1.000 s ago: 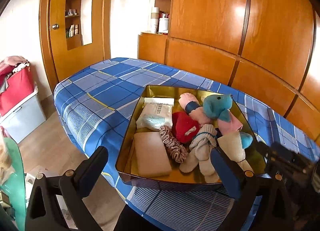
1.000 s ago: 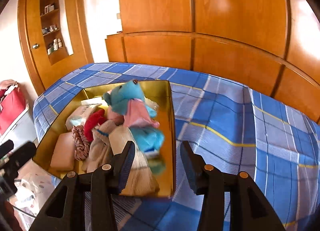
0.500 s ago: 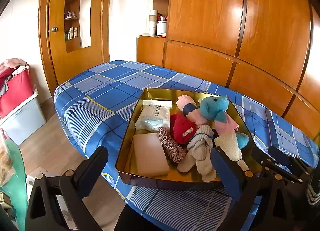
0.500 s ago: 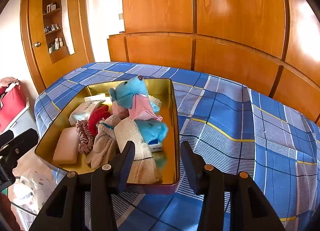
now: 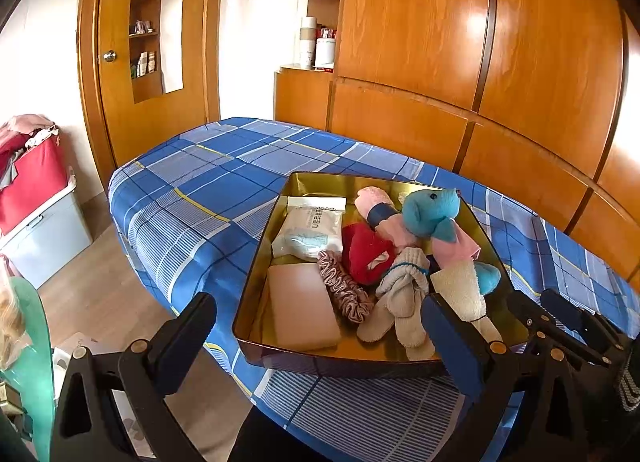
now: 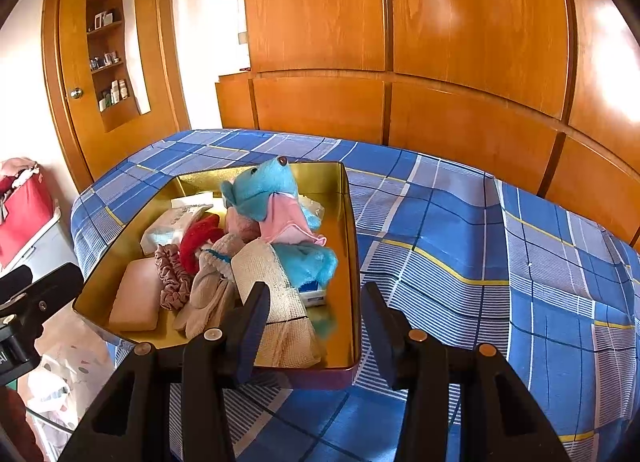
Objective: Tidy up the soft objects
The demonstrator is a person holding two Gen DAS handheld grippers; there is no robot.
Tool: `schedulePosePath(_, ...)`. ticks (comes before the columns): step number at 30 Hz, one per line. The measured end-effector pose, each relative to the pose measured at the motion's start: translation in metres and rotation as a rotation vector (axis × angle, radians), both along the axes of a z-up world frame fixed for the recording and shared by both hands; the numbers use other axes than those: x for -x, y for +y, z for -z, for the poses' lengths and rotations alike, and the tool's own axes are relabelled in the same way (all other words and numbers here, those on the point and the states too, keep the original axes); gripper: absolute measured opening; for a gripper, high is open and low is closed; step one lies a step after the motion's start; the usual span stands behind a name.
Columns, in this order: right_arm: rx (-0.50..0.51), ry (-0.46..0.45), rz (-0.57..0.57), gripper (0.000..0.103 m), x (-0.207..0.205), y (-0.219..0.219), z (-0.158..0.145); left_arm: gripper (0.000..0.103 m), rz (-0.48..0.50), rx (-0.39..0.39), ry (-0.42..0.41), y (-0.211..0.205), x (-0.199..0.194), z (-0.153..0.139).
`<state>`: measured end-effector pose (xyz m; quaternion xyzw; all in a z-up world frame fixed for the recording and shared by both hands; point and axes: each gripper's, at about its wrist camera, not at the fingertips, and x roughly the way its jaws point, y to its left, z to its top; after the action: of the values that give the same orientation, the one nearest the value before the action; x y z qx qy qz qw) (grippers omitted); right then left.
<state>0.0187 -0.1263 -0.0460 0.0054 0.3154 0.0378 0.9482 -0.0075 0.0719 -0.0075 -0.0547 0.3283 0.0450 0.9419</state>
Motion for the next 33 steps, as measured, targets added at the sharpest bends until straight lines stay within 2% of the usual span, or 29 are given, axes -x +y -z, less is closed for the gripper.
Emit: schedulePosePath(33,-0.004,-0.002,-0.004,0.047,0.0035,-0.0011,0.0,0.103,-0.007,0.0,0.017,0.0028,-0.0007,0.0048)
